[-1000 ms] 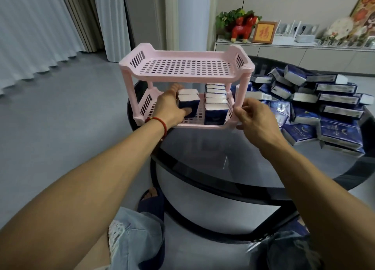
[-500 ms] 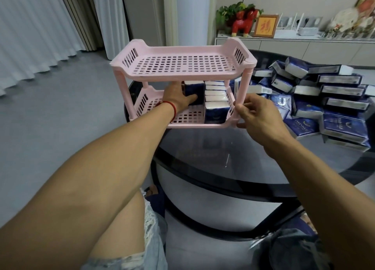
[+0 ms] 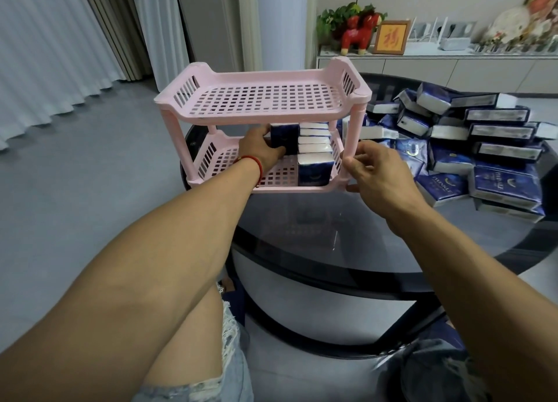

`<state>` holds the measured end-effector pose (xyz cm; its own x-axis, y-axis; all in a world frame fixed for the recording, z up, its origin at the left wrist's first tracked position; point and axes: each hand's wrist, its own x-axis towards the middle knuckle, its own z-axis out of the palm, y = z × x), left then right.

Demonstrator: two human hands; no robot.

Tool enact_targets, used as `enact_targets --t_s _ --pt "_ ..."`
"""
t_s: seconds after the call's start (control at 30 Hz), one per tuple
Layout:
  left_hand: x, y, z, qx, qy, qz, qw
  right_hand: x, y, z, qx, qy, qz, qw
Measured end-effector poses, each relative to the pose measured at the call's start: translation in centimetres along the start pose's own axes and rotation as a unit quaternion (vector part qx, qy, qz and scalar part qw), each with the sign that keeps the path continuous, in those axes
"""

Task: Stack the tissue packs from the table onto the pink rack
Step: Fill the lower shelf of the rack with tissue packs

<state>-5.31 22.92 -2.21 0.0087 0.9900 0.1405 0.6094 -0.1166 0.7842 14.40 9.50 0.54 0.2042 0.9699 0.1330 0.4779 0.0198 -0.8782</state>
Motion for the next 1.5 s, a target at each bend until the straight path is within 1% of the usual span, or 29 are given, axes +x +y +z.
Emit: enact_targets --t_s 0.23,0.37,0.5,0.6,0.7,0.77,0.83,0.87,0.93,1.03,1.07,1.1,1.17,1.23,1.27,1.3,1.33,1.37,1.43,1.5 --pt "1.4 -2.4 -0.2 -0.015 -0.006 -0.022 1.000 0.1 0.2 0.1 0.012 0.007 0.013 1.000" --pt "-0.6 -0.4 -1.2 -0.037 0.000 -0.051 0.998 0.1 0.4 0.1 0.018 0.008 0.016 1.000" --pt "-1.9 0.8 -1.6 -0.045 0.010 -0.082 0.996 -0.2 0.1 0.1 -0.023 0.013 0.014 1.000" --pt "-3.5 1.6 -2.4 -0.013 -0.006 -0.083 0.996 -0.6 -0.4 0.1 -0.048 0.012 0.017 0.999" --pt "-5.6 2.6 -3.4 0.087 -0.031 -0.057 0.994 -1.3 -0.6 -0.2 -0.079 0.026 0.016 0.996" --pt "-7.2 3.5 -4.0 0.146 -0.050 -0.036 0.987 -1.7 -0.2 -0.8 -0.131 0.071 0.005 0.989" --pt "-8.9 4.2 -4.6 0.180 -0.068 -0.021 0.981 -1.7 0.9 -1.6 -0.252 0.111 -0.005 0.961" --pt "-9.6 4.4 -4.9 0.191 -0.072 -0.011 0.979 -1.7 1.6 -2.1 -0.316 0.110 -0.002 0.942" --pt "-10.8 4.6 -5.4 0.214 -0.058 0.020 0.975 -1.8 2.9 -3.0 -0.393 0.081 0.002 0.916" --pt "-12.2 5.1 -5.5 0.211 -0.008 0.086 0.974 -2.4 4.5 -4.0 -0.438 0.069 -0.052 0.895" --pt "-12.6 5.4 -5.3 0.196 0.005 0.118 0.974 -2.6 4.8 -4.3 -0.437 0.071 -0.067 0.894" --pt "-13.0 5.8 -5.0 0.175 0.015 0.151 0.973 -2.7 4.8 -4.5 -0.426 0.071 -0.075 0.899" --pt "-13.6 6.7 -4.2 0.122 0.022 0.213 0.969 -3.1 4.5 -5.1 -0.378 0.071 -0.073 0.920" --pt "-14.1 7.4 -3.0 0.073 -0.005 0.250 0.965 -3.8 3.5 -6.1 -0.280 0.040 -0.076 0.956" --pt "-14.2 7.7 -2.2 0.048 -0.028 0.255 0.965 -4.2 3.0 -6.7 -0.205 0.014 -0.069 0.976" --pt "-14.4 8.0 -1.3 0.024 -0.057 0.246 0.967 -4.8 2.2 -7.3 -0.114 -0.017 -0.051 0.992" --pt "-14.6 8.3 -0.4 0.003 -0.094 0.226 0.970 -5.3 1.5 -7.7 -0.027 -0.042 -0.021 0.999" --pt "-14.7 8.5 0.4 -0.013 -0.133 0.201 0.970 -5.8 1.1 -8.1 0.037 -0.059 0.005 0.998" --pt "-14.9 8.9 1.6 -0.037 -0.192 0.166 0.967 -6.2 1.0 -8.4 0.094 -0.073 0.037 0.992" --pt "-15.2 9.1 2.3 -0.060 -0.216 0.155 0.962 -6.5 1.2 -8.2 0.110 -0.091 0.053 0.988"
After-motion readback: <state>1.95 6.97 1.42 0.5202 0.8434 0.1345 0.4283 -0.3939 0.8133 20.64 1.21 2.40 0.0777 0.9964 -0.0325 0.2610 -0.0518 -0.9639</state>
